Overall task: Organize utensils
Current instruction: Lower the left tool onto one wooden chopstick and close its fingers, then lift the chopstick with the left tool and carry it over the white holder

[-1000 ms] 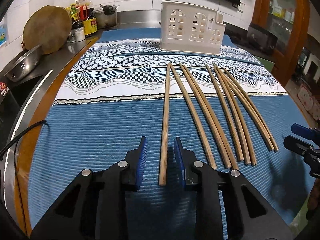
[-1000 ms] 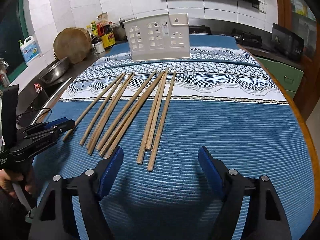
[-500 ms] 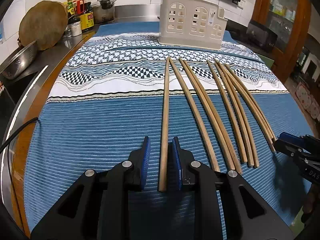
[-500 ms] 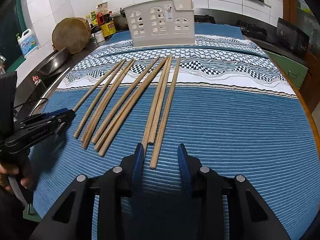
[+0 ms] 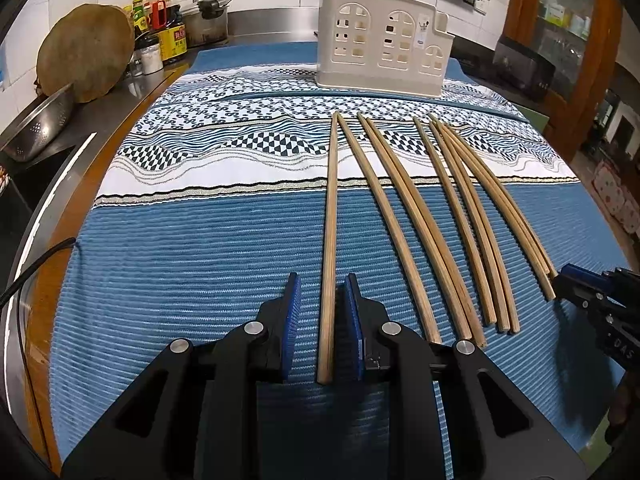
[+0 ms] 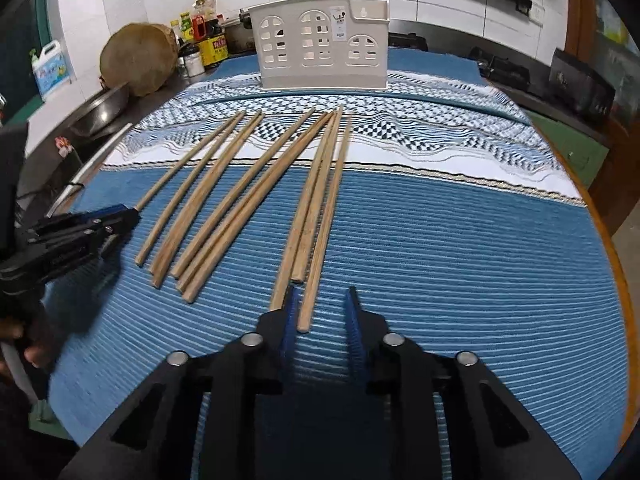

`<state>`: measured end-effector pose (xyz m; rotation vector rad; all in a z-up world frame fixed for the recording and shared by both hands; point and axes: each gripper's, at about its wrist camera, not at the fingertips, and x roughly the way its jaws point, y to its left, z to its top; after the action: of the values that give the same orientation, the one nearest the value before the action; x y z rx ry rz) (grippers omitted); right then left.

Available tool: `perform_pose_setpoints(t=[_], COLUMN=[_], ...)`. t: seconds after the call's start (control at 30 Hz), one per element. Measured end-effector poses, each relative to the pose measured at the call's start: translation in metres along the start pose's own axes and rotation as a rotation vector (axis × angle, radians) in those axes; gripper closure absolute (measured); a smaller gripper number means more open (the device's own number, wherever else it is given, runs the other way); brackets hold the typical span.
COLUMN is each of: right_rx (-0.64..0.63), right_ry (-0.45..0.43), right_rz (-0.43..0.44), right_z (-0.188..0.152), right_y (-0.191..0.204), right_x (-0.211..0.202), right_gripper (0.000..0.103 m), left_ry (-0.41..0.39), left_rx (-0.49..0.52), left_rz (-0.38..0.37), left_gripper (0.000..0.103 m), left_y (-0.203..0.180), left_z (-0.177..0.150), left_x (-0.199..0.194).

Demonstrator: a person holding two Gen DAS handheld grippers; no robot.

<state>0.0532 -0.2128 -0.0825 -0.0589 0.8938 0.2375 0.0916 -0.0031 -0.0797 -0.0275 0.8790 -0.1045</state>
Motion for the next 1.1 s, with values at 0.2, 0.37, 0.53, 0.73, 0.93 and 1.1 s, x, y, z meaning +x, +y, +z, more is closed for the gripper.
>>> perform_pose_setpoints(t=[0.2, 0.37, 0.53, 0.73, 0.93, 1.1], right_rx=[0.026, 0.021, 0.012, 0.018, 0.015, 0.002], right_ry=[-0.001, -0.003, -0.012, -0.024, -0.054, -0.134], right_rz=[-0.02, -0.009, -0.012, -0.003, -0.001, -0.003], right_z=[0.0, 0.005, 0.008, 0.008, 0.007, 0.017], right_y=[-0.013, -0.009, -0.008, -0.012, -0.016, -0.02], right_x=[0.001, 0.006, 0.009, 0.01, -0.002, -0.033], right_gripper=[0.09, 0.089, 0.09, 0.096, 0.096, 0.096], left_ry=[0.002, -0.001, 0.0, 0.005, 0.003, -0.052], left_rx=[-0.014, -0.01, -0.018, 0.014, 0.01, -0.012], left_rz=[0.002, 0.004, -0.022, -0.012, -0.012, -0.032], left_gripper=[0.087, 0.087, 0.087, 0.087, 0.098, 0.098], left_y=[0.004, 0.002, 0.006, 0.0, -0.001, 0.0], left_z=[0.001, 0.001, 0.004, 0.008, 0.011, 0.015], left_x=[0.0, 0.001, 0.003, 0.008, 0.006, -0.014])
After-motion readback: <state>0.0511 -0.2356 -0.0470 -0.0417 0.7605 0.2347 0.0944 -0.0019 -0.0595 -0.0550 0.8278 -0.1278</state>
